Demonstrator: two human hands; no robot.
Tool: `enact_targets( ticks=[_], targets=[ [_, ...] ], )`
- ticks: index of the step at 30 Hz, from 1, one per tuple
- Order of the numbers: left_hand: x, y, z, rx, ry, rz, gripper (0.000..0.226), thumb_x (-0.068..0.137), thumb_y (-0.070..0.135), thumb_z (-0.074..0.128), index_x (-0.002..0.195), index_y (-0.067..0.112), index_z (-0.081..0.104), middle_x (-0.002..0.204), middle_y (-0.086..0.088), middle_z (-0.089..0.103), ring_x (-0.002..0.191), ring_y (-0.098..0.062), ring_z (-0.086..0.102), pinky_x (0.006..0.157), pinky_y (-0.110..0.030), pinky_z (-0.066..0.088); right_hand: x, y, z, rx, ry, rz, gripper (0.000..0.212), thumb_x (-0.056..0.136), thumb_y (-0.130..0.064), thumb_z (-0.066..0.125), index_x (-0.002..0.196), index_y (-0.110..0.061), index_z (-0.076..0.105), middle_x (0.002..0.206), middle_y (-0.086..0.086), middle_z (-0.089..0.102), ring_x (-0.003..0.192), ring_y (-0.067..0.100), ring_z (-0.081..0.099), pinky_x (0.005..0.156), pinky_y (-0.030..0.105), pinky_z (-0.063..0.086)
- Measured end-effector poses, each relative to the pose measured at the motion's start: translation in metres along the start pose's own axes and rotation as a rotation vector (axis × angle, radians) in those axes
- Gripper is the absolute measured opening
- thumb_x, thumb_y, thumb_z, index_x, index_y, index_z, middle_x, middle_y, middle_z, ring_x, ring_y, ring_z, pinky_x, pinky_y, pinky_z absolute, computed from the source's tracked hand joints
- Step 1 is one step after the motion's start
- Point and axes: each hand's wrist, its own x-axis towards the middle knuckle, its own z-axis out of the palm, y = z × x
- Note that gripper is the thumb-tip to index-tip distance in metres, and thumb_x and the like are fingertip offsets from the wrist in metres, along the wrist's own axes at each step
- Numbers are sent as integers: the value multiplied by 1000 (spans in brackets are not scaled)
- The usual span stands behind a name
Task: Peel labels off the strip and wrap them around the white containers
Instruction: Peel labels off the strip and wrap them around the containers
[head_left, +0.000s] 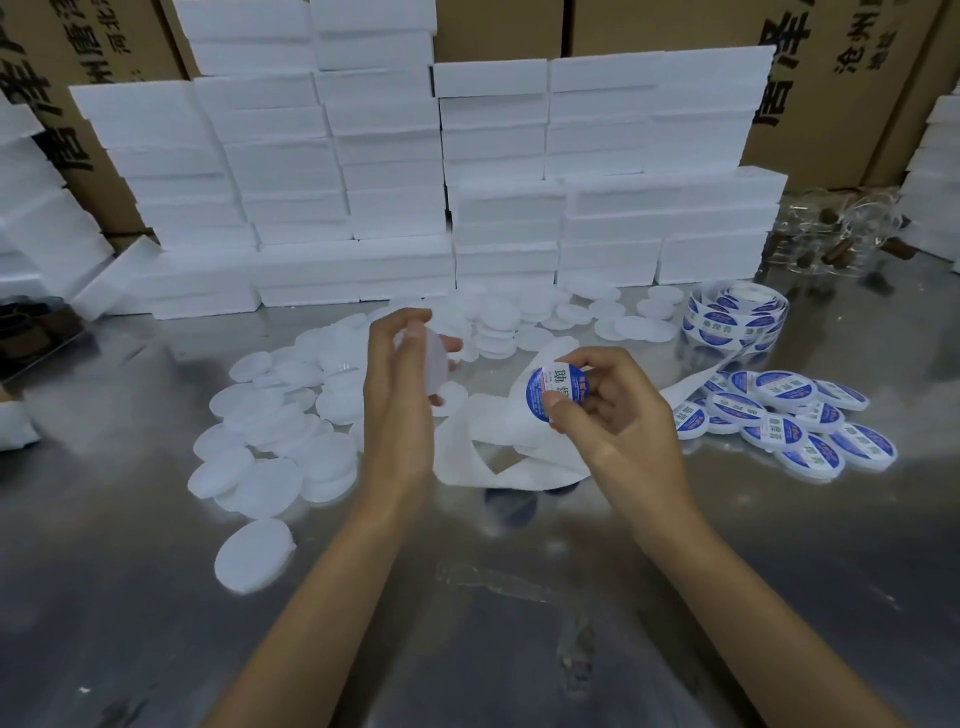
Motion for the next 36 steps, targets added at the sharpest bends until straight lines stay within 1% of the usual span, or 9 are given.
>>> enact_targets(
  ticks=[3,6,8,17,21,25,30,32,36],
  targets=[
    [-6,15,6,-360,-147,-147,38,107,42,32,111,20,63,104,-19,73,89,-29,70,61,-31,52,0,-6,1,108,-2,47,24,88,7,65,100,-13,60,89,9,70,71,16,63,61,20,52],
    [-16,15,14,-430,-259,-256,58,104,52,25,119,8,61,116,-27,67,99,-38,67,74,-44,53,-1,-11,3,158,-32,45,22,87,9,65,101,-8,60,92,12,72,72,15,66,60,20,52],
    [-20,10,19,-431,-316,-303,64,102,56,24,121,8,61,118,-23,64,103,-36,64,81,-45,53,-2,-12,5,163,-63,42,23,86,9,66,101,-8,60,92,13,71,76,16,68,61,20,52],
    [-26,0,28,-314,-426,-196,62,90,62,30,115,16,64,104,-5,74,97,-21,70,81,-34,57,-3,-11,8,112,-58,68,24,84,3,72,100,-11,61,88,8,70,79,19,69,61,23,54],
    [-27,-2,30,-264,-424,-177,61,95,65,31,114,18,64,101,-1,73,97,-18,70,81,-30,58,-4,-12,9,60,-57,67,23,84,0,73,100,-11,61,90,10,71,84,32,69,69,37,58],
    [-29,-1,32,-246,-451,-181,58,91,62,30,113,22,65,100,2,74,97,-16,70,84,-31,57,-4,-12,10,26,-40,69,24,83,-1,74,101,-10,62,93,10,71,86,32,69,77,52,59],
    [-32,-3,31,-218,-462,-207,58,89,65,33,124,27,62,109,2,75,107,-16,70,96,-33,54,-5,-9,11,-87,-25,22,24,82,-7,77,98,-19,63,84,5,70,78,31,68,72,54,57],
    [-32,-2,30,-219,-461,-209,64,87,72,36,128,30,59,115,-1,73,109,-16,70,97,-31,54,-4,-6,10,-167,-36,10,29,82,-17,79,102,-25,60,78,-1,68,73,28,67,73,50,58],
    [-29,2,31,-197,-451,-164,64,85,76,32,122,30,59,104,-5,73,101,-19,71,97,-35,54,1,1,1,-339,-25,77,52,72,-53,79,109,-34,48,67,0,64,71,2,65,68,20,49]
  ],
)
